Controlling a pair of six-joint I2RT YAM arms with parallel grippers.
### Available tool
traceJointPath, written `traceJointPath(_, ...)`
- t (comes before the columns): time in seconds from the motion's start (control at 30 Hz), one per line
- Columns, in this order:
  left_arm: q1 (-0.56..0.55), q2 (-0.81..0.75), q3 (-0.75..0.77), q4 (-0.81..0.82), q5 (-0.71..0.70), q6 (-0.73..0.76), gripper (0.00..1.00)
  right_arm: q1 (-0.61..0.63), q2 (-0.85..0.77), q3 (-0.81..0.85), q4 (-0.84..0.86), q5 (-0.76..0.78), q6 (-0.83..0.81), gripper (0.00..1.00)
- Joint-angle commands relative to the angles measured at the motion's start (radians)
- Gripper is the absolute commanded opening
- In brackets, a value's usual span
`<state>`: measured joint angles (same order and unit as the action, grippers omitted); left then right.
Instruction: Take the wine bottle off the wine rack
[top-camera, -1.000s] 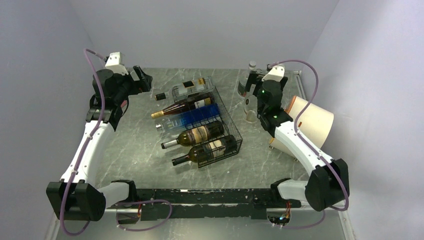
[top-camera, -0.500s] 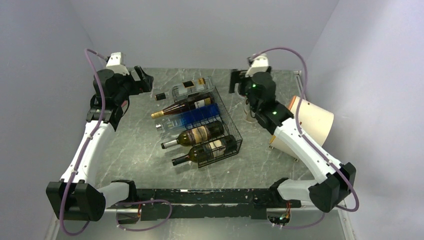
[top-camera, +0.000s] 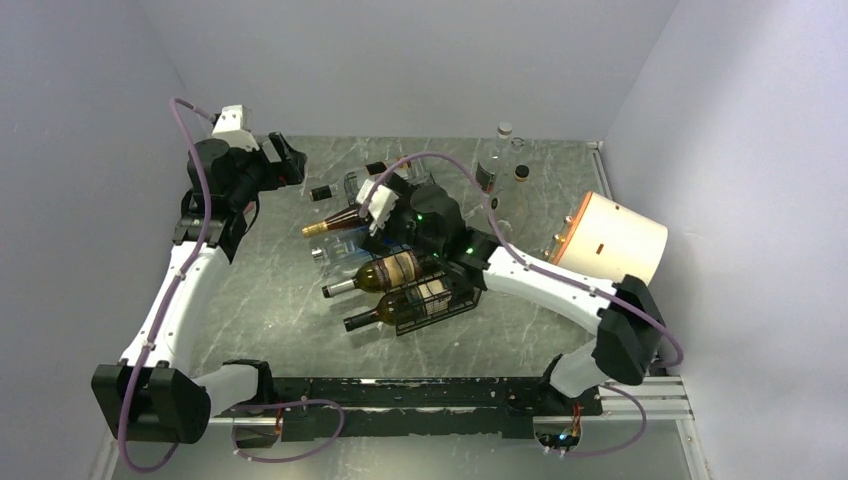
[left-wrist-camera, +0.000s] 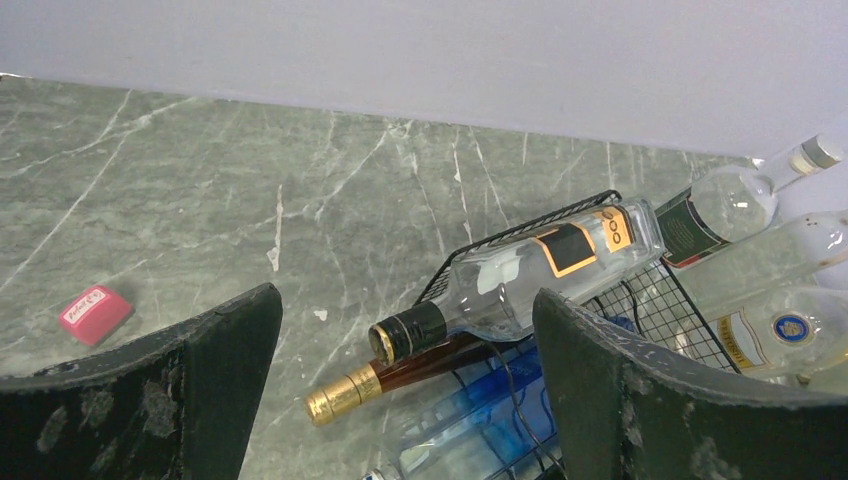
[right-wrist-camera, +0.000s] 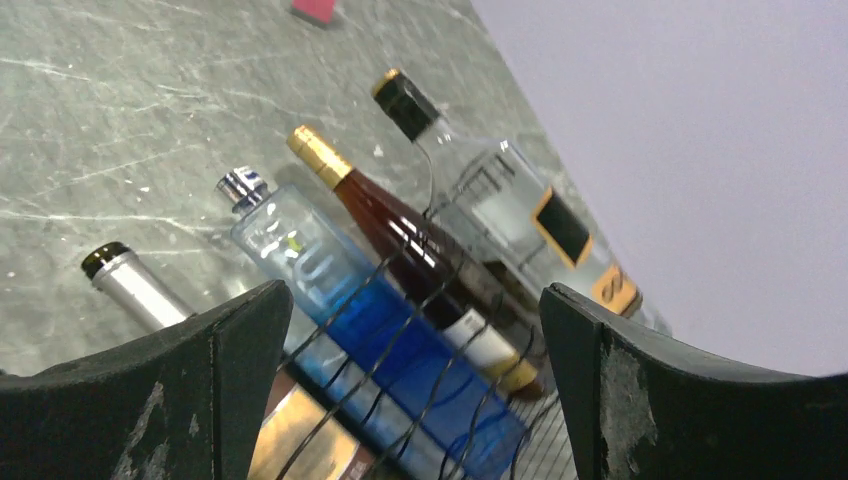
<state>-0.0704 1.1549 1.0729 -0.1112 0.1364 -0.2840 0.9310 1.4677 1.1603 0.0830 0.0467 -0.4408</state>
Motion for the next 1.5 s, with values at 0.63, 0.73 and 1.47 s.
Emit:
traceJointPath(0.63, 0.007, -0.089, 0.039, -0.027, -0.159, 0.031, 0.99, 0.045, 0.633, 0.445, 0.236, 0.093, -0.604, 1.0)
traceJointPath(0.73, 0.014, -0.089, 0.038, -0.026, -0.154, 0.029, 0.99, 0.047, 0.708, 0.501, 0.257, 0.133, -0.672, 1.0)
traceJointPath(1.47, 0.055, -0.076, 0.038, -0.021, -0.114, 0.01, 0.99, 0.054, 0.874, 0.611, 0.42, 0.298, -0.846, 0.41)
